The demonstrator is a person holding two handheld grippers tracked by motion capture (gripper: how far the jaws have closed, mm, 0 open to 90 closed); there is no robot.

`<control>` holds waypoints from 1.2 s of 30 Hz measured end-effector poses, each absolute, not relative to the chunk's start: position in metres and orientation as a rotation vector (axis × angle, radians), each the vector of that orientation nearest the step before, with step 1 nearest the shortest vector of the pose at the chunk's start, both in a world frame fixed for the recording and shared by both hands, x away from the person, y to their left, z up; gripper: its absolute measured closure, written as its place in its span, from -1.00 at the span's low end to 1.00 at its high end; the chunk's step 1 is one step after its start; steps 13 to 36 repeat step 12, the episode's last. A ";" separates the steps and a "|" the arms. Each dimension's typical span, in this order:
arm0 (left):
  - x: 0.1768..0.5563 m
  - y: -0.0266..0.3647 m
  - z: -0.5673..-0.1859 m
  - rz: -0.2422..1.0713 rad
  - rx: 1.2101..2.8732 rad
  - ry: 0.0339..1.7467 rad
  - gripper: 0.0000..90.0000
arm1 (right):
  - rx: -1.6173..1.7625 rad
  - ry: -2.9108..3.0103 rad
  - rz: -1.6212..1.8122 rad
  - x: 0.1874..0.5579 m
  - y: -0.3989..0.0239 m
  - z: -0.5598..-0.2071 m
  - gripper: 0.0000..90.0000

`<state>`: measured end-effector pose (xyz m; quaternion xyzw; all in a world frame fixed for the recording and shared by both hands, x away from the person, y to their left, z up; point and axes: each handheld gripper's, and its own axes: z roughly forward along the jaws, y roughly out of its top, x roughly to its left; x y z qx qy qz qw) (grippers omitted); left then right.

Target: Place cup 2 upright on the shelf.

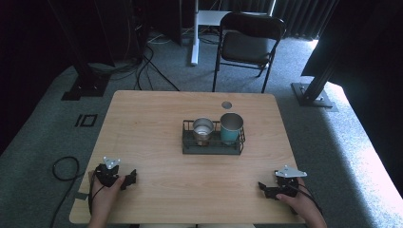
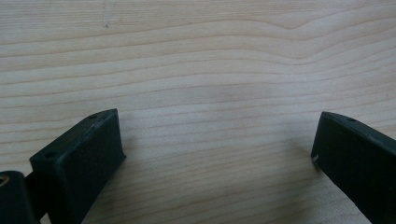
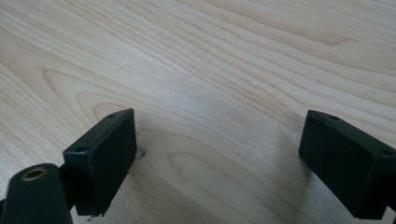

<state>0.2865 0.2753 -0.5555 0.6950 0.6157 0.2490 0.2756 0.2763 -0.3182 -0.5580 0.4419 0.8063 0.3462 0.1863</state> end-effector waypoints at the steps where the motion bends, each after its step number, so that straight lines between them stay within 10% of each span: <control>1: 0.287 0.276 -0.556 0.678 1.851 1.676 -0.94 | 1.244 2.271 0.975 0.276 -0.318 -0.558 -0.76; 36: 0.290 0.278 -0.556 0.690 1.830 1.719 -0.98 | 1.244 2.271 0.975 0.276 -0.318 -0.558 -0.76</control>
